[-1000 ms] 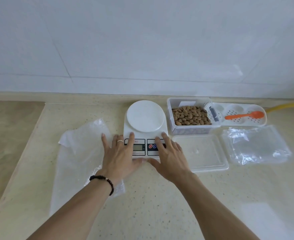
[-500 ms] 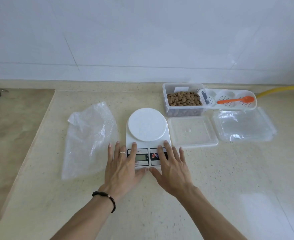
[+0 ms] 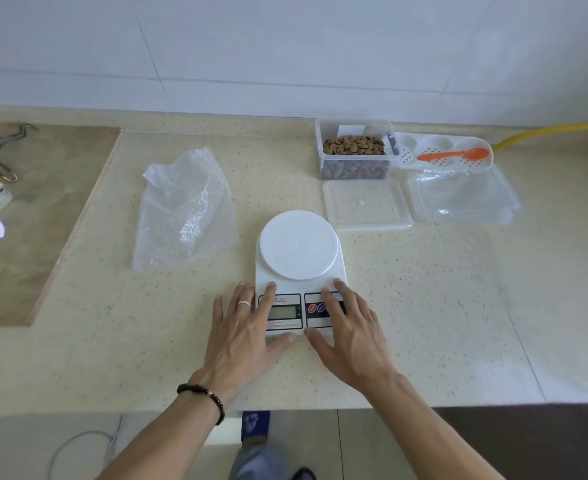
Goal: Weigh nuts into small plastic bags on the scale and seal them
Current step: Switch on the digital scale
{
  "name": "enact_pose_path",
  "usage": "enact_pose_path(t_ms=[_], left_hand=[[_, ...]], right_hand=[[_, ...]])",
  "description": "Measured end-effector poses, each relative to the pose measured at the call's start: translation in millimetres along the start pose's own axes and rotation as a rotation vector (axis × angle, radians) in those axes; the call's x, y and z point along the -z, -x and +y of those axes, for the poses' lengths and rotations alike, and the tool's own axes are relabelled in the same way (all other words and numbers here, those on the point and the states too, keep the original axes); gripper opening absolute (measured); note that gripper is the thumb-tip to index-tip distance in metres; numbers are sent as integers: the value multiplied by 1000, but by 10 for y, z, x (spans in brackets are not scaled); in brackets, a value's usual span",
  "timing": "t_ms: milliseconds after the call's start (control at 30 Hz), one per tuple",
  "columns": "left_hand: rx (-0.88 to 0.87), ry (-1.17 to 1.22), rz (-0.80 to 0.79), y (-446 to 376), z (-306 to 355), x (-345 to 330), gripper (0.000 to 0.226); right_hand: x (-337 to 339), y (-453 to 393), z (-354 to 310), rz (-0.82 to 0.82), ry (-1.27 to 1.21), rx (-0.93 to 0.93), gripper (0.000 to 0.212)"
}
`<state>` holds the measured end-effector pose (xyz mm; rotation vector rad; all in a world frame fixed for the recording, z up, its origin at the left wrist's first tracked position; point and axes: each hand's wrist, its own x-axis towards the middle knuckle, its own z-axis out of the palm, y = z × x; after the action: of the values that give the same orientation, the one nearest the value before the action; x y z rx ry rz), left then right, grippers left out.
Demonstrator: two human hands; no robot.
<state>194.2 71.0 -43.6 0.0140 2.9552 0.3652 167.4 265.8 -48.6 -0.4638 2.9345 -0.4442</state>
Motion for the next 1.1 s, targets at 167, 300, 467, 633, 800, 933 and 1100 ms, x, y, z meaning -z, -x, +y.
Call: enact_pose_path(t_ms=[167, 300, 467, 633, 800, 933, 1100], left_hand=[[-41, 90, -1, -126, -241, -121, 107], [-95, 29, 67, -183, -326, -207, 116], [-94, 33, 97, -189, -320, -230, 113], [-93, 31, 91, -186, -318, -220, 112], [-89, 19, 99, -187, -317, -219, 114], [-93, 15, 106, -179, -324, -217, 117], [-104, 28, 110, -169, -320, -211, 116]], right_hand=[[-3, -80, 99, 78, -77, -94, 82], [-148, -138, 51, 97, -102, -242, 98], [-207, -155, 37, 171, -74, -267, 93], [-215, -172, 28, 192, -47, -274, 92], [-219, -156, 29, 140, 1, -245, 93], [-189, -101, 89, 92, 20, -171, 97], [-191, -53, 188, 73, 59, -97, 95]])
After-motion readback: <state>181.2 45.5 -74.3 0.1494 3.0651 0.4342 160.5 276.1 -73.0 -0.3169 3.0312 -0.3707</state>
